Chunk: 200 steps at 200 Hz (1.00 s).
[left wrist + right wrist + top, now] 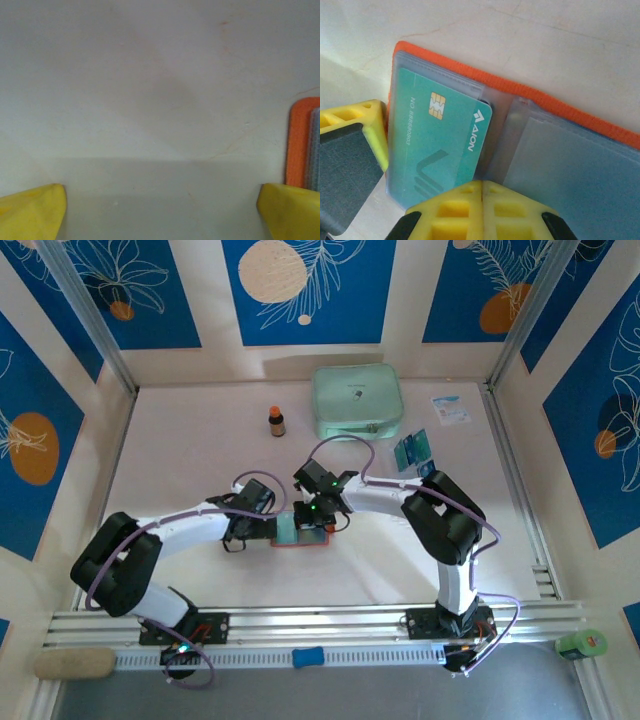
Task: Put the credit cards into the card holder
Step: Insert the credit card into the card slot.
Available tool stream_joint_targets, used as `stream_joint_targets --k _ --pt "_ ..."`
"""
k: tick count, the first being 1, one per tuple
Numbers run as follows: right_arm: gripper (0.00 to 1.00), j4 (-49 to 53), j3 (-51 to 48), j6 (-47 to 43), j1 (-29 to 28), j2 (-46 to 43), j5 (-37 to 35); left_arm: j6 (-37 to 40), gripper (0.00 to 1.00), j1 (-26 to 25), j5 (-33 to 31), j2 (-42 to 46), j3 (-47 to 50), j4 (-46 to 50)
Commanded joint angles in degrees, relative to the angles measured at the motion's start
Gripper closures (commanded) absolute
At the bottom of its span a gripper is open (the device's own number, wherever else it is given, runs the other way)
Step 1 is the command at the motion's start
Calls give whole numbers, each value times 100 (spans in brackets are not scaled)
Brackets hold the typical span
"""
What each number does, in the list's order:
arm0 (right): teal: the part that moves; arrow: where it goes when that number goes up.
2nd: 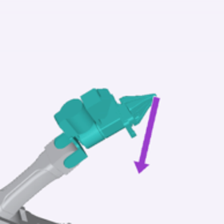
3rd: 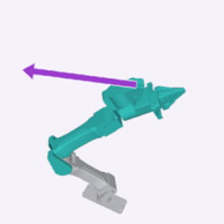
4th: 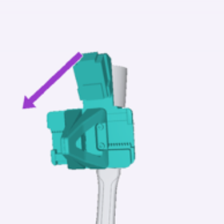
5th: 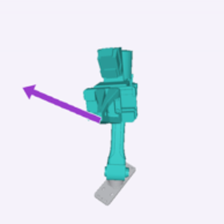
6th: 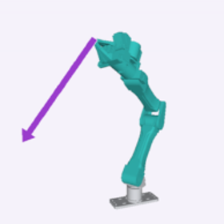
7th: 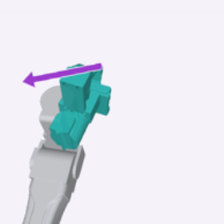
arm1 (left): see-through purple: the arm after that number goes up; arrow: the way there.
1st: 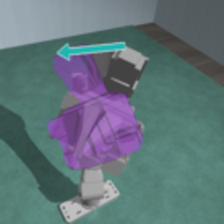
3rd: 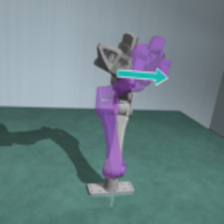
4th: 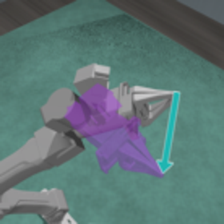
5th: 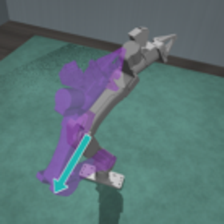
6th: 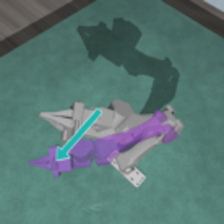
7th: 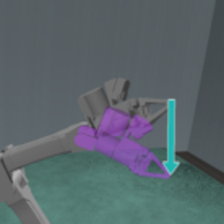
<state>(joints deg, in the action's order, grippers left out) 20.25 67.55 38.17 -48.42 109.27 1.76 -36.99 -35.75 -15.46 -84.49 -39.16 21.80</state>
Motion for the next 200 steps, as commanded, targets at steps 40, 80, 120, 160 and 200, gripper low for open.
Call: stream_joint_targets --k 40,80,120,160,200 --pt "100 185 231 -3 -131 167 159 27 0 46 61 -98 14 35" --pt "100 338 257 -42 -132 149 26 -158 0 41 -403 471 -86 421" --pt "100 401 333 -62 -149 190 -3 -325 0 41 -593 847 -87 577" --pt "100 478 434 -82 -181 189 35 -317 0 42 -480 968 -42 471" --pt "100 670 553 -134 -146 -188 -30 -252 0 41 -450 1189 47 280"
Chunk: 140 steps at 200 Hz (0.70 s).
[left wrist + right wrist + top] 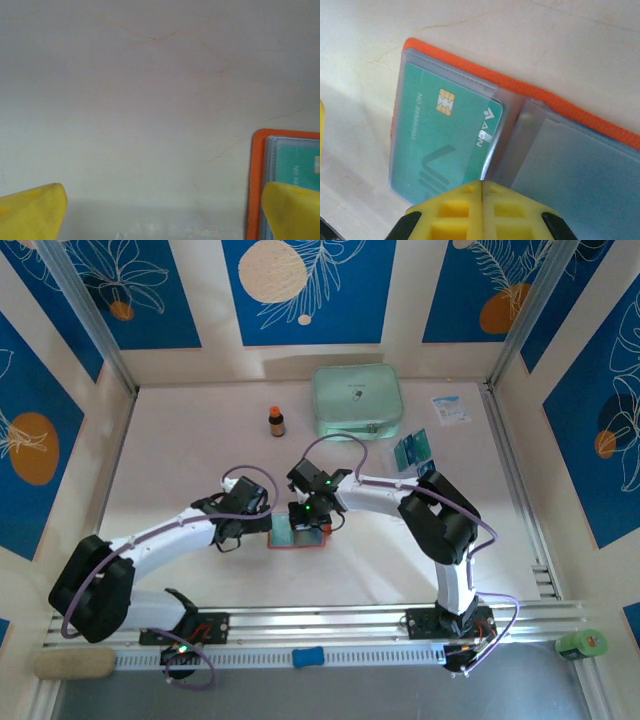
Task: Put the credit cards into the card holder
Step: Insert the credit card into the card slot.
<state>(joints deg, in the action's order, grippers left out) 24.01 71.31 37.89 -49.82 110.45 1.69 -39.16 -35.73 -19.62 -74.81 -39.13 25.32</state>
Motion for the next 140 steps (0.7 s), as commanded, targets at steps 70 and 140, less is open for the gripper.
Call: stream_joint_targets --k 70,140 --pt "95 635 -228 -116 307 -1395 -488 236 0 58 323 238 -123 -363" --pt "92 519 -1211 47 780 -2408 -600 457 0 68 819 242 -145 -927"
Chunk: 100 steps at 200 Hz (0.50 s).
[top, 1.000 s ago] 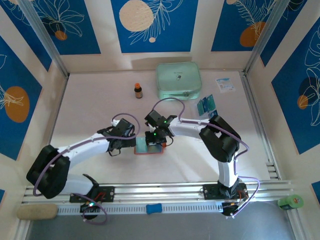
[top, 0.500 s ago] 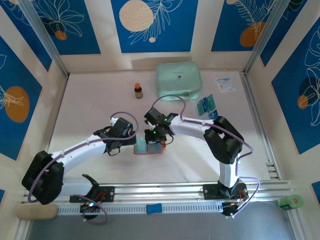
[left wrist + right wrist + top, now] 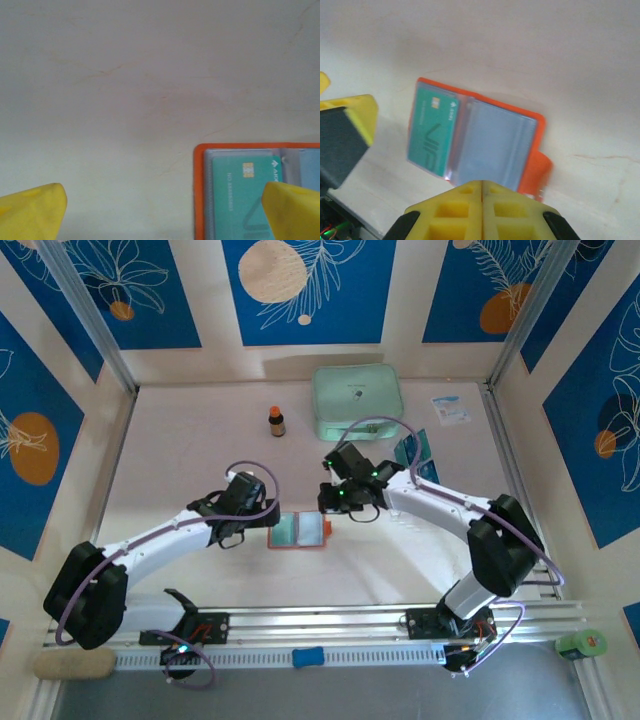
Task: Put the credit cards into the card holder
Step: Insert the credit card into the card slot, then close the card holder at the center of the table.
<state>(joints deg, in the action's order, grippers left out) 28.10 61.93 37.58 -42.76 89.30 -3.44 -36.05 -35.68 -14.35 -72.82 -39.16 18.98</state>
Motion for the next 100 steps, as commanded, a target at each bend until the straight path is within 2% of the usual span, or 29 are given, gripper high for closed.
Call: stream_joint_targets --k 1,54,100 --pt "92 104 -295 86 86 -315 -93 149 0 63 301 41 -140 -309" --pt "90 -169 -679 190 131 -571 90 122 0 79 635 67 169 -1267" --pt "93 -472 -624 310 -224 -121 229 -19 0 96 873 113 489 -1960"
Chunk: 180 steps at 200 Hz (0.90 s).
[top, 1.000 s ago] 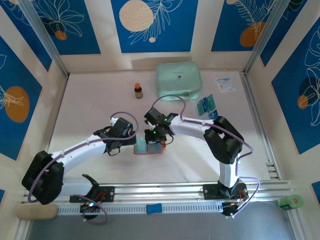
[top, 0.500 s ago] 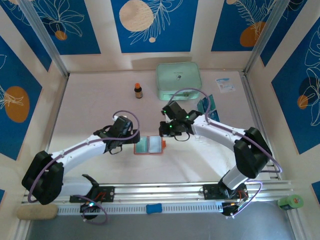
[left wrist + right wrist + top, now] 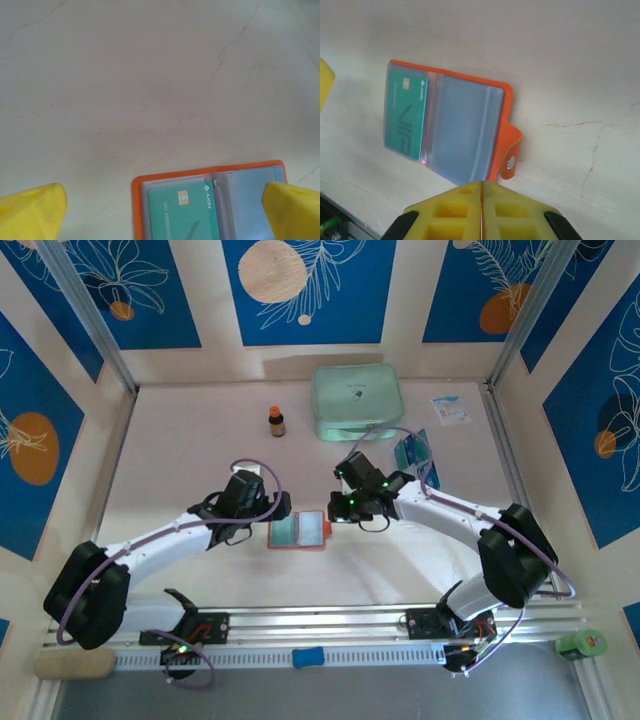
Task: Put the credit cards into the card holder
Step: Close the card holder at the center of the table.
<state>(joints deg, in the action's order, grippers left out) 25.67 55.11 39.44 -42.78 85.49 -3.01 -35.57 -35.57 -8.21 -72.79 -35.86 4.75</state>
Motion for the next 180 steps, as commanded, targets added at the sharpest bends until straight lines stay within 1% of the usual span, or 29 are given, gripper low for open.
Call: stream_joint_targets --k 1,34,54,103,180 --pt "93 -238 64 125 -235 276 182 -74 0 86 263 109 163 -546" --pt "97 -422 283 185 -473 829 204 -343 0 145 547 40 366 -938" --pt "99 -466 398 163 -529 1089 205 -476 0 165 674 -13 424 -1002" --pt "100 -549 313 108 -446 1333 112 -407 0 195 976 -182 432 -996" --pt "100 -729 -64 142 -274 1695 221 -435 0 218 1310 -541 525 -1230"
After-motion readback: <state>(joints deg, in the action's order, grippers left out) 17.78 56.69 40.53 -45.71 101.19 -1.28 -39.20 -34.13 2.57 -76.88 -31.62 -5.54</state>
